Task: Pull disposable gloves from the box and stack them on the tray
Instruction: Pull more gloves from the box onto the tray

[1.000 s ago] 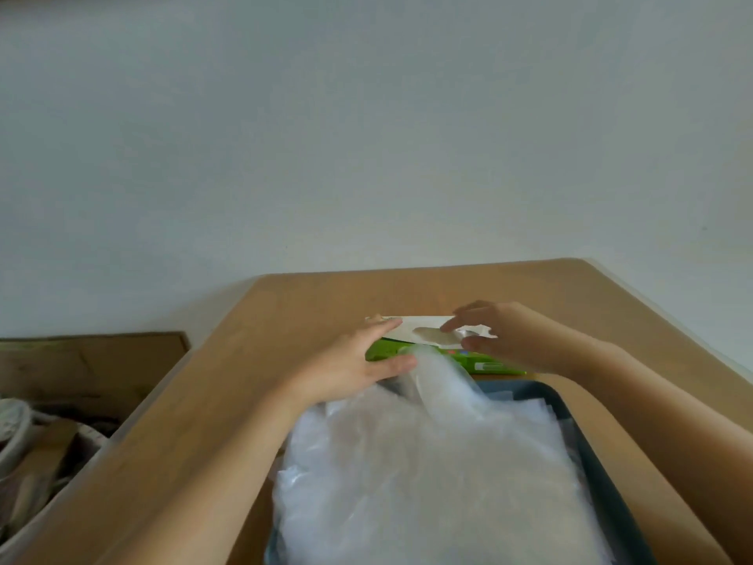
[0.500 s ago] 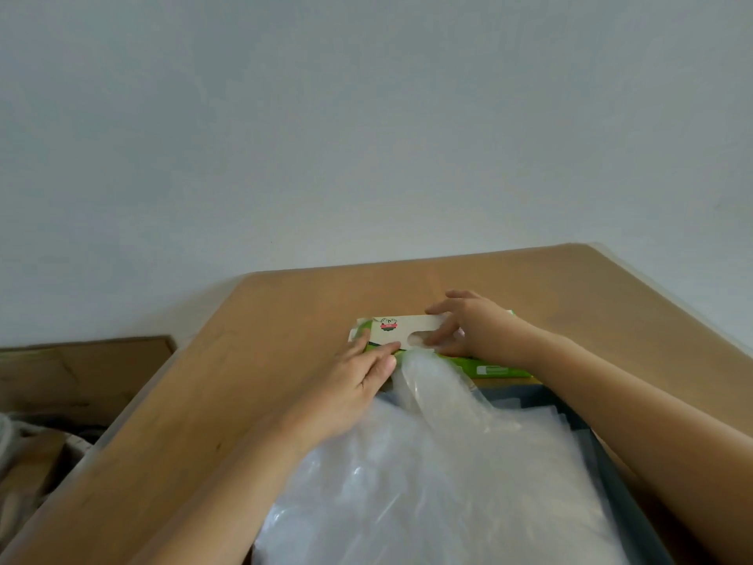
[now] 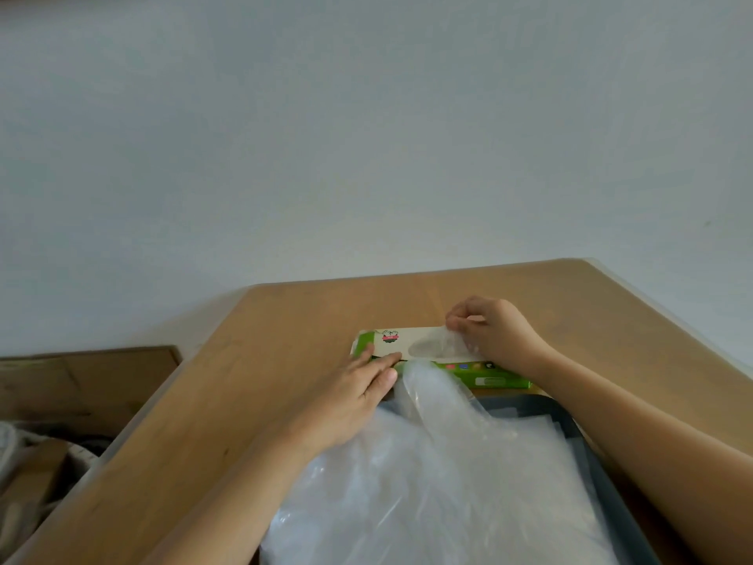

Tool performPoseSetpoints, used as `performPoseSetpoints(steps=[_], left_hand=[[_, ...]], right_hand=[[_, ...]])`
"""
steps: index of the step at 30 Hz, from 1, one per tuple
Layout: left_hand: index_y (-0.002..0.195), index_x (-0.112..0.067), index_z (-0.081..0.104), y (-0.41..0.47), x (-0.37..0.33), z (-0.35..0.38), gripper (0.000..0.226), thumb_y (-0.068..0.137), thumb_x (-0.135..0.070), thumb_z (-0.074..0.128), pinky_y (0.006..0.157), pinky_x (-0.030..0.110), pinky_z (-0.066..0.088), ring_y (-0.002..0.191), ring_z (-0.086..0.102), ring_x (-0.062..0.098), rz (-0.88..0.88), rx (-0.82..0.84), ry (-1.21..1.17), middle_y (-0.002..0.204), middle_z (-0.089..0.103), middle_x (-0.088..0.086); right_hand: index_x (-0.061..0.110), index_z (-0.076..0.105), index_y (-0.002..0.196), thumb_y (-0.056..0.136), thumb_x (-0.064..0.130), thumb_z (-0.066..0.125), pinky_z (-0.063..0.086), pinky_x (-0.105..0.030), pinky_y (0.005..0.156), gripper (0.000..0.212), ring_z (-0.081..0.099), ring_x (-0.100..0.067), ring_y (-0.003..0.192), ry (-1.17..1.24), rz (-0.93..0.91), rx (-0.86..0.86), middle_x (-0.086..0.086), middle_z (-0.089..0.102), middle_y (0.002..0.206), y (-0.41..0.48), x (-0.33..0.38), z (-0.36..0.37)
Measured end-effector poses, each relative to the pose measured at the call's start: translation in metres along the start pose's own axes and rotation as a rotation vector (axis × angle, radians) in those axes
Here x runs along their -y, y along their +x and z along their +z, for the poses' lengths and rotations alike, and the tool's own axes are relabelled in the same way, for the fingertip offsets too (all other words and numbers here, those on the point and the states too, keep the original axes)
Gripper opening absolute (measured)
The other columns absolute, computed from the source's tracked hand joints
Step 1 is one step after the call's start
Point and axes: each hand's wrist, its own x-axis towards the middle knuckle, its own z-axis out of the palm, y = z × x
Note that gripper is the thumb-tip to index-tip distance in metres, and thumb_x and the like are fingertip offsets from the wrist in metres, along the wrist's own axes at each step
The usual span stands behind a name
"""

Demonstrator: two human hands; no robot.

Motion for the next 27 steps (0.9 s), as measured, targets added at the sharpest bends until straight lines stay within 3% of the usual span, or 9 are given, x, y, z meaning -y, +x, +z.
performPoseSetpoints(steps=[3,5,9,12,15,17,19,24,27], left_hand=[[0.145,-0.043,0.032,-0.002,-0.003,-0.002,0.045,0.1,-0.048,0.028,0.114,0.023,0.012,0.147,0.006,0.006,-0.004,0.014,0.009,0.161,0.012,-0.005],[0.146,-0.041,0.031,-0.002,-0.006,-0.003,0.045,0.101,-0.045,0.029,0.114,0.023,0.012,0.147,0.006,0.006,-0.013,0.018,0.032,0.161,0.012,-0.004],[0.146,-0.04,0.031,-0.001,-0.007,-0.005,0.044,0.103,-0.042,0.029,0.115,0.024,0.014,0.147,0.004,0.004,-0.02,0.04,0.033,0.16,0.015,-0.002],[0.145,-0.038,0.035,-0.005,-0.014,-0.009,0.043,0.103,-0.042,0.03,0.111,0.019,0.014,0.146,0.006,0.002,-0.039,0.063,-0.048,0.16,0.014,-0.003],[0.138,-0.032,0.048,-0.013,-0.032,-0.028,0.051,0.097,-0.057,0.029,0.099,0.004,0.018,0.137,0.024,-0.005,-0.005,-0.044,-0.274,0.148,0.036,-0.013],[0.131,-0.038,0.05,-0.022,-0.05,-0.045,0.075,0.077,-0.085,0.028,0.107,0.015,0.023,0.136,0.034,-0.002,0.101,-0.088,-0.532,0.141,0.044,-0.019],[0.13,-0.039,0.049,-0.031,-0.069,-0.058,0.094,0.057,-0.096,0.038,0.112,0.024,0.026,0.134,0.039,-0.001,0.235,-0.028,-0.76,0.143,0.047,-0.016],[0.124,-0.031,0.056,-0.056,-0.107,-0.056,0.089,0.049,-0.072,0.078,0.104,0.026,0.043,0.123,0.053,0.002,0.306,0.134,-0.694,0.129,0.061,-0.008],[0.112,-0.022,0.064,-0.068,-0.117,-0.045,0.05,0.072,-0.048,0.077,0.084,0.033,0.048,0.096,0.066,0.008,0.215,0.08,-0.608,0.103,0.072,0.0]], right_hand=[[0.004,0.066,0.085,0.096,0.022,0.055,0.051,-0.033,0.071,0.024,0.063,-0.025,0.077,0.305,0.175,-0.052,-0.014,0.069,0.085,0.0,-0.003,-0.005],[0.002,0.064,0.086,0.099,0.021,0.049,0.055,-0.034,0.077,0.027,0.067,-0.023,0.08,0.581,0.219,-0.085,-0.008,0.071,0.08,-0.001,0.006,-0.015],[0.008,0.064,0.081,0.099,0.011,0.041,0.052,-0.021,0.07,0.03,0.067,-0.008,0.072,0.902,0.032,-0.065,0.005,0.07,0.071,-0.008,0.051,-0.05],[0.014,0.07,0.073,0.092,0.018,0.048,0.053,-0.02,0.07,0.029,0.065,-0.01,0.073,0.825,-0.08,0.065,0.002,0.069,0.075,-0.025,0.089,-0.071],[0.003,0.065,0.085,0.089,0.022,0.053,0.053,-0.023,0.073,0.023,0.063,-0.015,0.076,0.613,-0.095,0.154,-0.005,0.068,0.079,-0.048,0.112,-0.079],[-0.004,0.065,0.091,0.094,0.017,0.052,0.052,-0.026,0.074,0.024,0.062,-0.017,0.075,0.532,-0.052,0.187,-0.011,0.066,0.082,-0.06,0.119,-0.078],[-0.002,0.065,0.089,0.095,0.016,0.051,0.05,-0.023,0.068,0.024,0.061,-0.015,0.07,0.511,0.008,0.245,-0.008,0.065,0.077,-0.072,0.121,-0.075],[0.006,0.06,0.077,0.096,0.021,0.054,0.043,-0.019,0.057,0.025,0.052,-0.011,0.059,0.451,0.109,0.317,-0.004,0.053,0.067,-0.103,0.12,-0.072],[0.007,0.061,0.076,0.096,0.02,0.054,0.042,-0.019,0.054,0.025,0.051,-0.012,0.058,0.443,0.129,0.33,-0.004,0.054,0.066,-0.12,0.123,-0.075]])
